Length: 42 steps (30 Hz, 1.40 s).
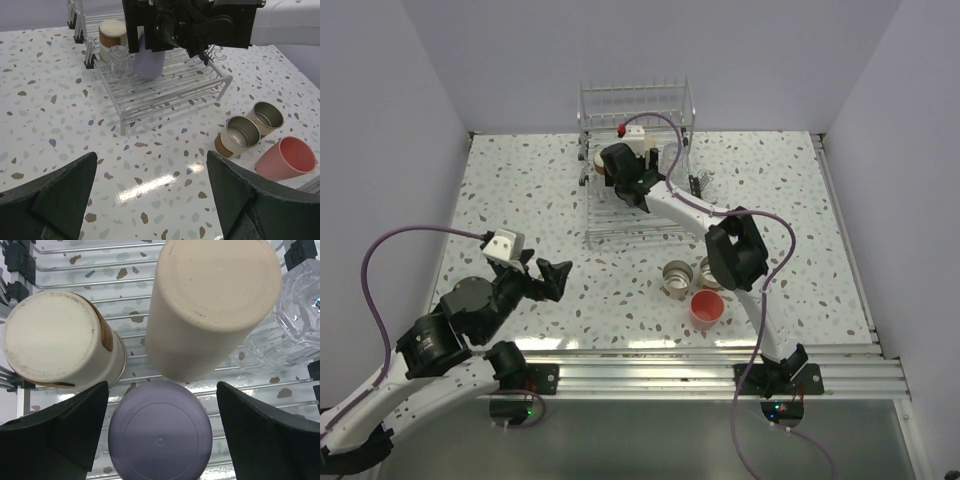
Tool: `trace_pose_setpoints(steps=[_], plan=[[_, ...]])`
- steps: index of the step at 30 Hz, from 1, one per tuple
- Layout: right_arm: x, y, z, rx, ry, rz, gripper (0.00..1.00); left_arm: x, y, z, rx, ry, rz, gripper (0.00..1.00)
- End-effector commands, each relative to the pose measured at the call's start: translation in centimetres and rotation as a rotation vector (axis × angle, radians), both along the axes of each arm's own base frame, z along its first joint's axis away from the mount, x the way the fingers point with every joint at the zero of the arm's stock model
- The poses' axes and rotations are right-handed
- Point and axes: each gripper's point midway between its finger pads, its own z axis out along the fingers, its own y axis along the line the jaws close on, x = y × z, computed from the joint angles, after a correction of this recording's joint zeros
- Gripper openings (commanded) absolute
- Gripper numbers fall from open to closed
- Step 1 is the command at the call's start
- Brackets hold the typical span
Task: Load the cups into the dish rack
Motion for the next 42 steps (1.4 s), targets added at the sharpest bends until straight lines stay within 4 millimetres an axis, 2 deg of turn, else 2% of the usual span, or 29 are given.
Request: trace_pose_setpoints(steps=[1,5,7,8,10,12,13,14,15,16,17,18,19,21,25,26,27,28,29,30,31,32,33,34,36,38,40,41,42], plan=[[0.2,-1.1,4.3,0.063,-0.094,-0.052,0.92,0.1,-0.1,0.9,-0.017,-0.038,-0.006,0.93],[-1.2,-1.8,7.1,0.102,-0.144,-0.058,0.96,0.2,0.3,1.1,-0.026,-0.042,0.010,0.94],[-2.6,-2.2,7.5,0.092,-0.147,-0.058,0.97,0.3,0.6,1.1,-0.024,-0.043,0.022,0.94],[-3.3,-2.7,10.1,0.122,-0.185,-0.066,0.97,0.4,0.7,1.1,-0.022,-0.041,0.029,0.94],[-5.4,-3.6,12.9,0.155,-0.223,-0.065,0.97,0.6,0.7,1.0,-0.019,-0.039,0.037,0.94],[-7.2,-3.9,14.9,0.192,-0.252,-0.047,0.98,0.7,0.6,0.9,-0.012,-0.034,0.035,0.94],[-8.2,-4.3,14.5,0.186,-0.242,-0.040,0.98,0.7,0.6,0.8,-0.008,-0.032,0.037,0.94],[-8.9,-4.7,15.4,0.201,-0.252,-0.034,0.98,0.8,0.5,0.7,-0.006,-0.030,0.037,0.94],[-10.2,-5.3,17.8,0.250,-0.282,-0.027,0.98,0.9,0.5,0.6,0.000,-0.025,0.038,0.94],[-11.2,-5.8,17.4,0.249,-0.271,-0.018,0.98,0.9,0.4,0.5,0.001,-0.023,0.038,0.94],[-11.8,-6.1,18.0,0.260,-0.284,-0.008,0.98,0.9,0.4,0.6,0.002,-0.024,0.038,0.94],[-12.9,-6.6,19.8,0.293,-0.312,0.017,0.98,0.9,0.4,0.5,0.004,-0.021,0.040,0.94],[-13.3,-6.8,19.4,0.291,-0.308,0.027,0.98,0.9,0.5,0.5,0.004,-0.020,0.046,0.94],[-14.2,-7.6,20.4,0.299,-0.312,0.033,0.98,1.0,0.6,0.5,0.003,-0.019,0.051,0.94],[-16.0,-9.3,21.0,0.281,-0.285,0.047,0.98,1.2,0.0,0.1,0.020,-0.001,0.039,0.96],[-16.6,-9.7,21.0,0.291,-0.281,0.046,0.98,1.3,-0.4,-0.1,0.026,0.008,0.027,0.96],[-17.2,-10.4,19.9,0.280,-0.262,0.041,0.98,1.7,-1.6,-0.7,0.045,0.047,0.006,0.96],[-18.5,-11.7,21.0,0.309,-0.278,0.041,0.98,2.0,-2.3,-1.1,0.050,0.072,-0.001,0.96],[-19.2,-12.2,20.8,0.324,-0.269,0.036,0.98,2.3,-3.1,-1.6,0.052,0.099,-0.008,0.96],[-20.0,-13.1,19.9,0.320,-0.254,0.032,0.98,2.7,-4.9,-3.0,0.068,0.164,-0.035,0.96],[-21.2,-14.3,20.5,0.335,-0.258,0.032,0.98,3.1,-6.1,-3.2,0.059,0.180,-0.055,0.95],[-22.0,-15.0,20.6,0.352,-0.256,0.025,0.98,3.4,-7.1,-3.7,0.061,0.200,-0.072,0.95],[-22.6,-15.7,19.8,0.349,-0.242,0.019,0.98,3.8,-8.5,-5.1,0.077,0.249,-0.090,0.94],[-23.8,-17.0,20.3,0.361,-0.246,0.015,0.98,4.1,-9.6,-5.2,0.064,0.249,-0.103,0.93],[-24.8,-17.9,19.3,0.369,-0.227,0.014,0.98,4.7,-11.8,-5.9,0.050,0.259,-0.133,0.93],[-26.3,-19.0,19.6,0.412,-0.235,0.028,0.98,4.5,-13.6,-6.2,0.043,0.257,-0.168,0.93],[-27.2,-19.7,18.6,0.420,-0.216,0.027,0.98,4.8,-15.7,-7.0,0.046,0.265,-0.191,0.93],[-27.9,-20.0,19.0,0.462,-0.225,0.037,0.98,5.1,-16.5,-8.3,0.070,0.288,-0.197,0.93],[-28.2,-20.1,18.4,0.460,-0.214,0.045,0.98,5.1,-17.6,-8.1,0.052,0.284,-0.215,0.93]])
